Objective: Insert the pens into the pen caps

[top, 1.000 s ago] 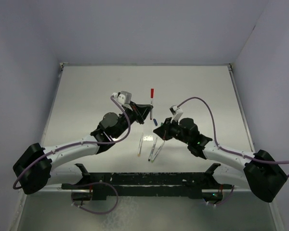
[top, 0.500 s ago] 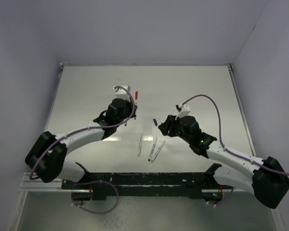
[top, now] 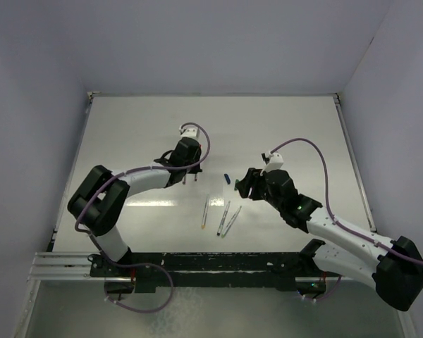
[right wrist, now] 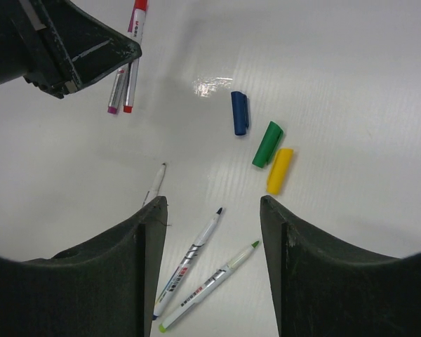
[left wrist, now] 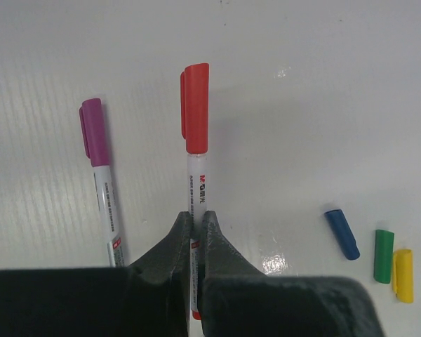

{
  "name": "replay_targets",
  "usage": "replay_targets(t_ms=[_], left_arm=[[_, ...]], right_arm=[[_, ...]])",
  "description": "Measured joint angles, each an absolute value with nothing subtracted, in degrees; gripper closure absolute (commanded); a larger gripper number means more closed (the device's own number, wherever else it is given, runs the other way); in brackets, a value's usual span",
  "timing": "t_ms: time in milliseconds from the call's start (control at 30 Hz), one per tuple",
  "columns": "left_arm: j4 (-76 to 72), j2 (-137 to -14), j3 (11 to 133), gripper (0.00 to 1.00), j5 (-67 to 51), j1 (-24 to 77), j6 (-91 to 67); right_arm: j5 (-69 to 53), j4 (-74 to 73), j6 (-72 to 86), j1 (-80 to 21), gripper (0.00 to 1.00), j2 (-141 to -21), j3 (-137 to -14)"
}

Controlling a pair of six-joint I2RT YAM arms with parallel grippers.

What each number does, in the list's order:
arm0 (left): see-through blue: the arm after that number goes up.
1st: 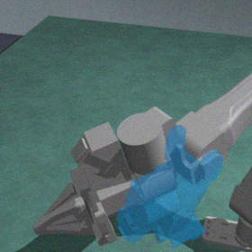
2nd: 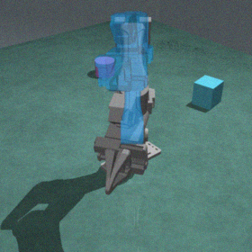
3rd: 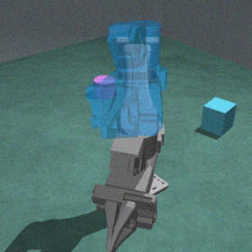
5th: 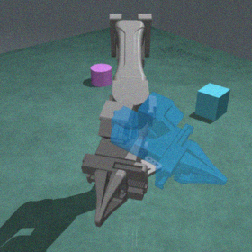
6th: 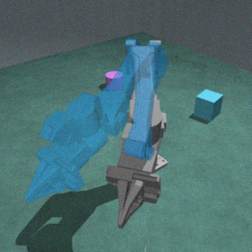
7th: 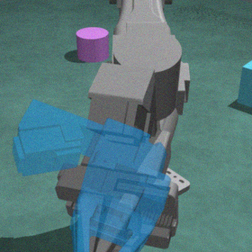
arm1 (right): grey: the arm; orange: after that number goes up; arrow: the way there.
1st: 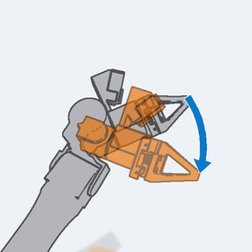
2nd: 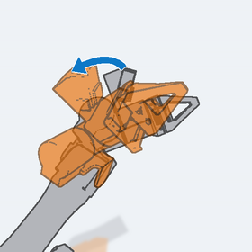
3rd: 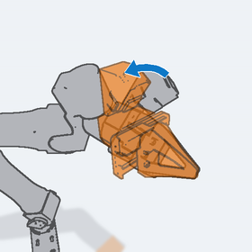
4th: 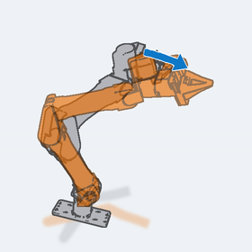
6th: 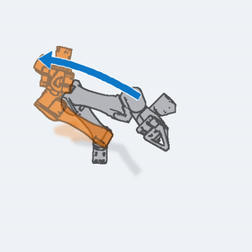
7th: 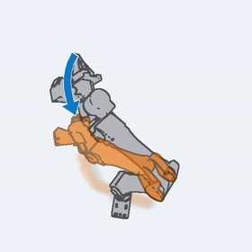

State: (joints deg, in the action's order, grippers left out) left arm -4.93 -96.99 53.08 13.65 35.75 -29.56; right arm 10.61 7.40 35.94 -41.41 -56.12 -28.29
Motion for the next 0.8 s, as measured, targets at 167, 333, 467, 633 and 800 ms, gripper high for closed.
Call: replay_targets(t_ms=[167, 333, 467, 633, 800], left_arm=[[-1.76, -99.59, 55.96, 0.99, 15.20, 35.68, -29.91], [0.95, -102.06, 57.71, 0.97, 16.75, 35.55, -30.41], [2.52, -103.85, 58.41, 0.94, 17.56, 35.42, -30.50], [3.42, -105.03, 59.27, 0.84, 18.44, 35.35, -30.92], [4.29, -105.38, 59.79, 0.74, 18.81, 35.35, -31.00]], right_arm=[[10.96, 7.29, 35.94, -41.41, 0.41, -56.07, -28.29], [10.96, 7.27, 35.94, -41.41, 0.41, -56.07, -28.29], [10.96, 7.29, 35.94, -41.41, 0.41, -56.07, -28.29], [10.96, 7.27, 35.94, -41.41, 0.40, -56.07, -28.29], [10.96, 7.27, 35.94, -41.41, 0.40, -56.07, -28.29]])
